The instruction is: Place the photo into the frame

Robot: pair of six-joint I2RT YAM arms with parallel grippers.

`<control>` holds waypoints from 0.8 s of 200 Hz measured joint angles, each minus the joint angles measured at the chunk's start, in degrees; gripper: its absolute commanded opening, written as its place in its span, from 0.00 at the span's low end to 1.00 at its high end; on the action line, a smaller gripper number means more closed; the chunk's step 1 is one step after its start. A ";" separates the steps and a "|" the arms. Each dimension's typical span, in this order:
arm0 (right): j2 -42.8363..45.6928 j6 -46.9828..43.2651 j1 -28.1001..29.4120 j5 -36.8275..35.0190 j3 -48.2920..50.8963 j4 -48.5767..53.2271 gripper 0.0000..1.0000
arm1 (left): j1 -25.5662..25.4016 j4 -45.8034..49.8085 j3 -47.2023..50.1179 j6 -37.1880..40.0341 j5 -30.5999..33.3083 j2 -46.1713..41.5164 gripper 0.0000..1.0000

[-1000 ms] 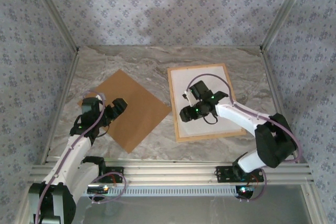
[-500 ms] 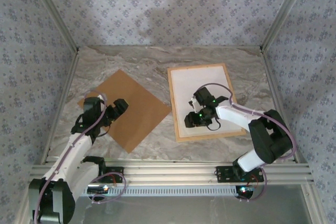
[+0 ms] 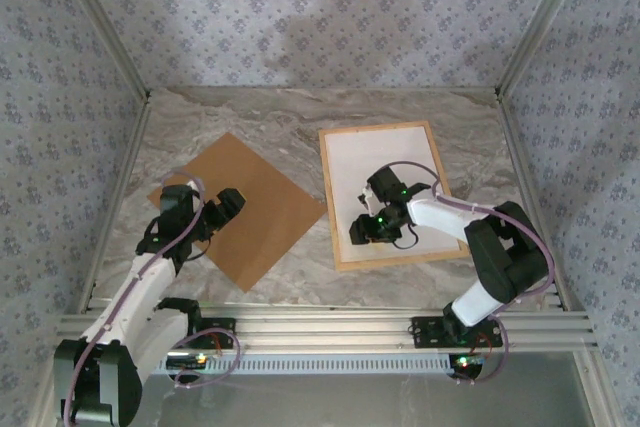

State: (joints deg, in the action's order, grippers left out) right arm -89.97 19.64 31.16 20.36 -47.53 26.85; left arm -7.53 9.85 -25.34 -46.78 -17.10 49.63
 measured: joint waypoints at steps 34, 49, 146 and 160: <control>5.55 -1.25 2.19 -4.46 -1.07 1.29 0.57 | 0.00 -0.07 0.02 0.87 1.27 0.70 0.90; 8.17 -1.49 4.33 -6.60 -2.01 0.20 0.58 | -0.28 -0.33 0.07 1.29 1.66 2.32 0.90; -14.64 -1.16 14.95 -16.57 -26.08 -9.92 0.77 | -1.18 3.69 -0.15 8.24 13.31 9.31 0.93; -19.12 -1.14 14.93 -17.62 -31.17 -9.33 0.78 | 0.90 4.79 -0.15 8.85 14.49 9.31 0.94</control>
State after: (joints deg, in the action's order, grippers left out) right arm -109.10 18.50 46.09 2.74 -78.70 17.52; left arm -6.63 14.63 -25.50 -37.93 -2.61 58.94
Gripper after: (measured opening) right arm 0.773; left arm 0.935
